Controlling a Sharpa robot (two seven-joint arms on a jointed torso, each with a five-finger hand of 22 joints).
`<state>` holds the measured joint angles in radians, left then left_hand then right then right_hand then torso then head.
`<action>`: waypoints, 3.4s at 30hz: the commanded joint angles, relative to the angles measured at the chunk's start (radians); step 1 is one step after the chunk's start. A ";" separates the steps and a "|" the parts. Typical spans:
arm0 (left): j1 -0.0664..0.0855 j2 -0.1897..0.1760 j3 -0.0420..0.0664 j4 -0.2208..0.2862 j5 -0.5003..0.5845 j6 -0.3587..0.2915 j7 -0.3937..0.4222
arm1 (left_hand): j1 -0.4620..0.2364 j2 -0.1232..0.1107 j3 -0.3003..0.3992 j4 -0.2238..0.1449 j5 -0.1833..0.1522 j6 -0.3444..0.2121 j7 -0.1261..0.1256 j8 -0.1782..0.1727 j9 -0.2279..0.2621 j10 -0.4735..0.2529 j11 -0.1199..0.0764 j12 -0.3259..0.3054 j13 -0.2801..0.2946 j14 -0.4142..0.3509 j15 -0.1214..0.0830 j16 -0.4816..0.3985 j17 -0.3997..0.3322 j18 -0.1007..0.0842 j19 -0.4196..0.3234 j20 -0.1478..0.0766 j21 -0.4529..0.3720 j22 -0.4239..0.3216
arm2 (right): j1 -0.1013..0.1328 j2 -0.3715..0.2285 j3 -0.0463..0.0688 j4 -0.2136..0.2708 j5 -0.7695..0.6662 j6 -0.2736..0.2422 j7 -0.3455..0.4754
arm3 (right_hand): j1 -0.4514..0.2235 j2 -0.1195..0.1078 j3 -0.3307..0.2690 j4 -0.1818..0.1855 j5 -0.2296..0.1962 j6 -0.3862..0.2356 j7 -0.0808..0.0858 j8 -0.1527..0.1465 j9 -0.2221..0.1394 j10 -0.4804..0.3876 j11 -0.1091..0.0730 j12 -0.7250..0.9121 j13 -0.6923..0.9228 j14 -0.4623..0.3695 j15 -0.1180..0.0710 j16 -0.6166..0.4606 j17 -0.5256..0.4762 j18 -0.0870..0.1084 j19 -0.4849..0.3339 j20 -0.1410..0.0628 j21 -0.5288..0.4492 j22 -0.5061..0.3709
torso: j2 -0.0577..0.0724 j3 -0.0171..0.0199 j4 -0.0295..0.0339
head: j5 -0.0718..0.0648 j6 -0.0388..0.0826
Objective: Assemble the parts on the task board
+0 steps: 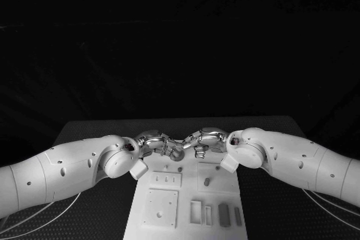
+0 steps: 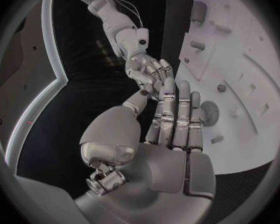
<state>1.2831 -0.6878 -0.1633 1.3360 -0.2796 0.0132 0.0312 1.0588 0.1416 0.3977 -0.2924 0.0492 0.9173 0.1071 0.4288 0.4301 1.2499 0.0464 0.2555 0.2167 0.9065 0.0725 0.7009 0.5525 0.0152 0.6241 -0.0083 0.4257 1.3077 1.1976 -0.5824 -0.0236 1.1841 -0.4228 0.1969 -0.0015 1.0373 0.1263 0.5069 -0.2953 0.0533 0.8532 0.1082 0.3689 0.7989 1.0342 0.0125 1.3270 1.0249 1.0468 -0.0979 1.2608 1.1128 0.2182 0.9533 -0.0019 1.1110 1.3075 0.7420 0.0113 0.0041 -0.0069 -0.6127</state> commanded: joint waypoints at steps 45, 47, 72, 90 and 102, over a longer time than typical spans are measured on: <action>0.002 0.003 0.002 0.006 -0.031 -0.061 0.006 | -0.022 -0.017 0.120 0.004 0.003 0.041 -0.002 0.003 0.028 0.033 -0.004 -0.004 0.006 0.019 -0.008 0.018 -0.003 -0.015 0.021 0.000 0.000 0.021 | -0.002 -0.005 -0.001 0.008 0.057 0.024 0.020 | -0.086 -0.126 0.098 0.009 0.000 0.032 0.037 -0.081 -0.045 -0.211 0.027 -0.056 -0.045 -0.044 0.038 -0.060 -0.040 0.044 -0.029 0.039 -0.065 -0.027 | 0.000 0.0006 -0.0001 | 0.004 -0.003; 0.002 0.002 0.002 0.007 -0.031 -0.061 0.006 | -0.022 -0.018 0.121 0.004 0.003 0.042 -0.002 0.003 0.029 0.033 -0.004 -0.004 0.006 0.019 -0.008 0.018 -0.003 -0.015 0.021 0.000 0.000 0.021 | -0.002 -0.006 -0.001 0.007 0.058 0.023 0.020 | -0.087 -0.127 0.099 0.009 0.000 0.033 0.037 -0.081 -0.046 -0.211 0.028 -0.056 -0.045 -0.044 0.038 -0.060 -0.040 0.044 -0.028 0.039 -0.065 -0.027 | 0.000 0.0005 0.0001 | 0.004 -0.003; 0.002 0.002 0.002 0.009 -0.030 -0.061 0.013 | -0.024 -0.020 0.129 0.003 0.006 0.046 -0.003 0.005 0.035 0.037 -0.006 -0.003 0.008 0.021 -0.009 0.021 -0.002 -0.015 0.019 0.000 0.000 0.021 | -0.006 -0.007 -0.001 0.000 0.047 -0.102 0.063 | -0.161 -0.225 -0.038 0.007 0.004 -0.114 0.102 -0.178 -0.137 -0.318 0.091 -0.081 -0.077 -0.143 0.099 -0.105 -0.078 0.042 -0.115 0.080 -0.146 -0.036 | 0.000 -0.0002 0.0003 | 0.006 -0.003; 0.001 -0.009 0.002 0.011 0.044 -0.116 -0.010 | -0.029 -0.022 0.136 0.003 0.012 0.050 -0.003 0.005 0.041 0.041 -0.007 -0.001 0.010 0.024 -0.011 0.025 -0.002 -0.015 0.021 -0.001 0.003 0.022 | -0.030 -0.077 -0.001 0.075 -0.429 -0.484 0.246 | -0.034 -0.267 -0.049 0.006 0.060 -0.138 0.101 -0.140 -0.174 -0.366 0.096 -0.109 -0.178 -0.201 0.119 -0.150 -0.167 0.044 -0.159 0.126 -0.245 -0.052 | -0.001 0.0008 -0.0024 | 0.011 -0.001; -0.001 -0.011 0.002 0.016 0.078 -0.117 -0.011 | -0.032 -0.024 0.138 0.003 0.014 0.051 -0.003 0.006 0.044 0.042 -0.008 -0.001 0.011 0.025 -0.012 0.026 -0.002 -0.015 0.021 -0.001 0.005 0.022 | -0.048 -0.066 -0.013 0.120 -0.602 -0.611 0.266 | 0.027 -0.294 -0.019 0.015 0.079 -0.102 0.099 -0.113 -0.193 -0.328 0.090 -0.084 -0.205 -0.166 0.104 -0.125 -0.188 0.044 -0.116 0.116 -0.240 -0.041 | 0.000 0.0014 0.0006 | 0.010 -0.001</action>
<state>1.2828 -0.6996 -0.1618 1.3483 -0.2311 -0.0966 0.0175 1.0340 0.1155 0.5277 -0.2896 0.0589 0.9431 0.1233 0.4310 0.4722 1.2849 0.0395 0.2514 0.2262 0.9257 0.0607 0.7209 0.5498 0.0152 0.6416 -0.0087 0.4258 1.3076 1.1515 -0.6515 -0.0356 1.2990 -0.9436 -0.3566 0.2323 1.0586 -0.1657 0.4833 -0.2801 0.1318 0.7141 0.1802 0.2496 0.6068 0.8998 0.1001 1.2381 0.8212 0.8751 0.0060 1.1301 0.9263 0.2553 0.8295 0.1153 0.8673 1.2654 0.7415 0.0131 0.0029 0.0031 -0.6130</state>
